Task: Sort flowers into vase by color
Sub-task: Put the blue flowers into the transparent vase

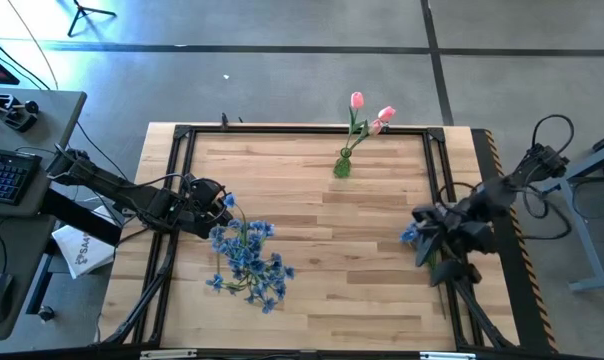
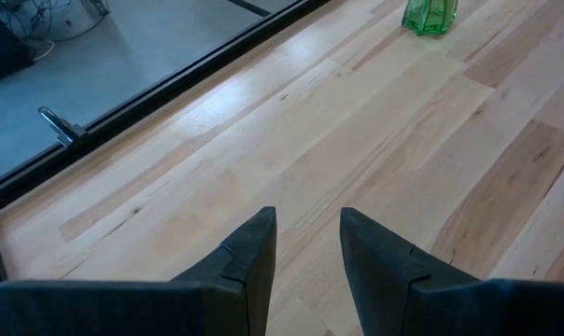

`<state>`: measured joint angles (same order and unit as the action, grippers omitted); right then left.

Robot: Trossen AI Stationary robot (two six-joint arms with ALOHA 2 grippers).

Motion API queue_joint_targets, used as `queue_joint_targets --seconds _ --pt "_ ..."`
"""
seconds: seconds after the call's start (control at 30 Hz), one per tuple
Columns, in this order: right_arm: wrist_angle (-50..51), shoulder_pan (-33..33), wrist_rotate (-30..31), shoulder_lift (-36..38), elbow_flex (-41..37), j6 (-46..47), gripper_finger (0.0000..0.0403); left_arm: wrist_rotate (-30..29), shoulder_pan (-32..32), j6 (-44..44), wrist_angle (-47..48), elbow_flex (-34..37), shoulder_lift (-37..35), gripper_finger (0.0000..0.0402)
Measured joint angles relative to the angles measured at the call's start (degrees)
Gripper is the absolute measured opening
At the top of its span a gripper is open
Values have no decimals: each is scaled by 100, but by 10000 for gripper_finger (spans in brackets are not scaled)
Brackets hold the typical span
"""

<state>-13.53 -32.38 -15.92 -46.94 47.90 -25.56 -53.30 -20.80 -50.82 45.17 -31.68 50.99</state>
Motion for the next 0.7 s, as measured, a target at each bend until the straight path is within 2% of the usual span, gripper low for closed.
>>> queue_joint_targets --seconds 0.1,0.17,0.27,0.37,0.47,0.57,0.7 --pt "-664 -4 356 -52 -2 24 220 9 1 0 0 0 2 110" --pt "-1303 -4 1100 -135 -2 150 220 9 1 -1 -2 0 0 110" --pt "-1971 -1 3005 -287 -2 422 220 9 1 -1 -2 0 2 110" --pt "-1957 73 4966 -415 -2 471 220 8 1 -1 -4 0 1 110" --pt "-1404 191 6274 -499 -2 701 220 7 1 -1 -5 0 0 110" --pt "-225 318 6607 -527 -2 1287 220 7 2 -1 -6 0 0 110" --pt "1713 434 6190 -525 -2 2532 220 5 1 -1 -6 0 0 110"
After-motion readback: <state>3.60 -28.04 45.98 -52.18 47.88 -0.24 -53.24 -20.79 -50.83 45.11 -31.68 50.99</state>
